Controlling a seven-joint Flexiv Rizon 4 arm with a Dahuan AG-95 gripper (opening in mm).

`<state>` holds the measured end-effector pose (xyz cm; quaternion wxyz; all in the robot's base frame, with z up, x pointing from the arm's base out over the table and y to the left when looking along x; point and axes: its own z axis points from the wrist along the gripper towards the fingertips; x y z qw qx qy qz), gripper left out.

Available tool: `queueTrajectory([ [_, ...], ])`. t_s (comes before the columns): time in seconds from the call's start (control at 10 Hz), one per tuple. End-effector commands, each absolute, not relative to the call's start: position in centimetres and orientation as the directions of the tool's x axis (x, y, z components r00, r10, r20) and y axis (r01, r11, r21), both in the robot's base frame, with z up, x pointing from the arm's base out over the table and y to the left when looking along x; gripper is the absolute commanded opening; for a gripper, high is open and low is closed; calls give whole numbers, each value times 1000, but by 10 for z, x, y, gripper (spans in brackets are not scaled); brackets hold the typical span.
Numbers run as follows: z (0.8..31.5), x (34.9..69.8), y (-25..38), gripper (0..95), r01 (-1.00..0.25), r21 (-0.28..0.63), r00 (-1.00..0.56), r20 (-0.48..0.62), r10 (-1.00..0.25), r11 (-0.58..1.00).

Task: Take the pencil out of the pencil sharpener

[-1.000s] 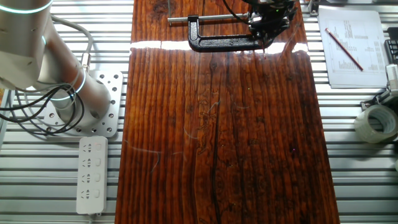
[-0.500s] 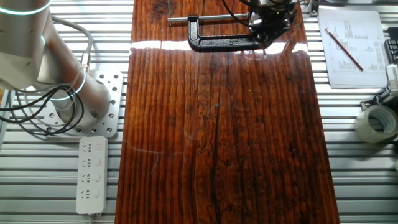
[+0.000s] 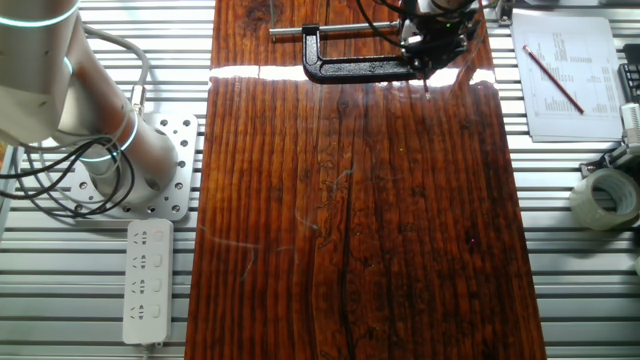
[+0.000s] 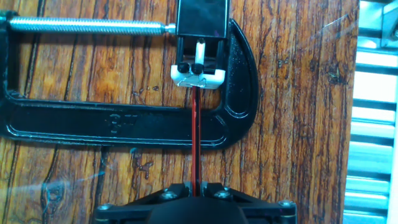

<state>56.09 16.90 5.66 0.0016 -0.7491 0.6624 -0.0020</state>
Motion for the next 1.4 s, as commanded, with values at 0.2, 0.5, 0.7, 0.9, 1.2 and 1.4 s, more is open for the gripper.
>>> queueTrajectory([
  [0.2, 58, 561, 163, 0, -991, -2, 134, 0, -991, -134],
  [0.5, 60, 561, 155, 0, -990, -1, 144, -1, -990, -144],
  [0.7, 61, 561, 149, 0, -989, 2, 148, 0, -989, -148],
  [0.9, 62, 559, 141, 0, -988, 2, 155, 3, -988, -155],
  [1.2, 65, 558, 127, 0, -985, 2, 172, 7, -985, -172],
  [1.4, 65, 555, 115, 0, -987, -1, 158, 12, -987, -158],
])
